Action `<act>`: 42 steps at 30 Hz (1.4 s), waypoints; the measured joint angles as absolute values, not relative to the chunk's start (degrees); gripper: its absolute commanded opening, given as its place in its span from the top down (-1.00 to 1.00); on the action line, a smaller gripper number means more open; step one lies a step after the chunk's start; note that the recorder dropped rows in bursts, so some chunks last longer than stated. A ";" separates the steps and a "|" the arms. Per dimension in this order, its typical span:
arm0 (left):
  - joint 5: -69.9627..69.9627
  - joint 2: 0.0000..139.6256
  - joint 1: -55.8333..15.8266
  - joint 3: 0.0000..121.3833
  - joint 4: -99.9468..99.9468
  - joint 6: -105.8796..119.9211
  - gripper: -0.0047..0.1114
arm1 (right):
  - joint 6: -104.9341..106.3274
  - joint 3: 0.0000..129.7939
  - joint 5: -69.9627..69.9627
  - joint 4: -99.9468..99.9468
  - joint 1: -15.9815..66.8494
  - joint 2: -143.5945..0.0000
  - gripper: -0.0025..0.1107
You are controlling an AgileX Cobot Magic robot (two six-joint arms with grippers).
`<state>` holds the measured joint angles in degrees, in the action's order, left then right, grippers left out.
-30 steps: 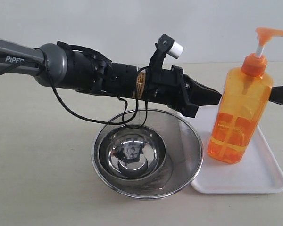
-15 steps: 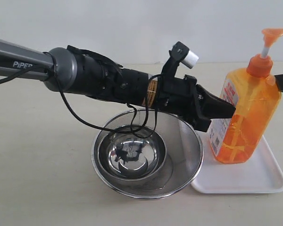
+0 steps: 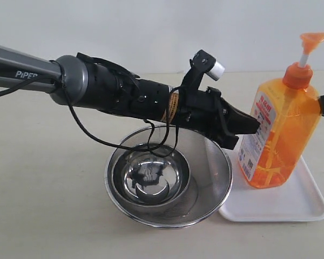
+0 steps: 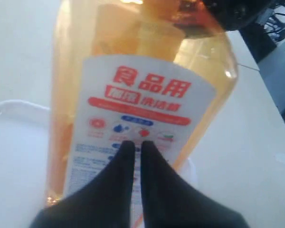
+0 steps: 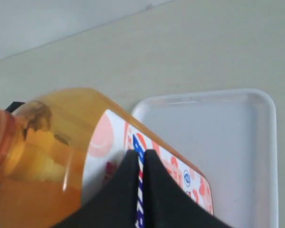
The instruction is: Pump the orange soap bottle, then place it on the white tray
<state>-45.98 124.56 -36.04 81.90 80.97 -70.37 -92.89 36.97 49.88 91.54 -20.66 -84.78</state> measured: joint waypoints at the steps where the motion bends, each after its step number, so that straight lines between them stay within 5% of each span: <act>1: -44.84 124.56 -36.04 81.99 80.97 -70.26 0.84 | -94.08 36.97 49.88 92.30 -20.66 -84.78 0.96; 42: -40.77 124.56 -35.92 86.54 78.69 -69.60 0.84 | -99.16 36.97 49.10 95.66 -20.66 -84.78 0.96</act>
<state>-40.77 124.56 -35.92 86.54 78.69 -69.60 -99.16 36.97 49.10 95.66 -20.66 -84.78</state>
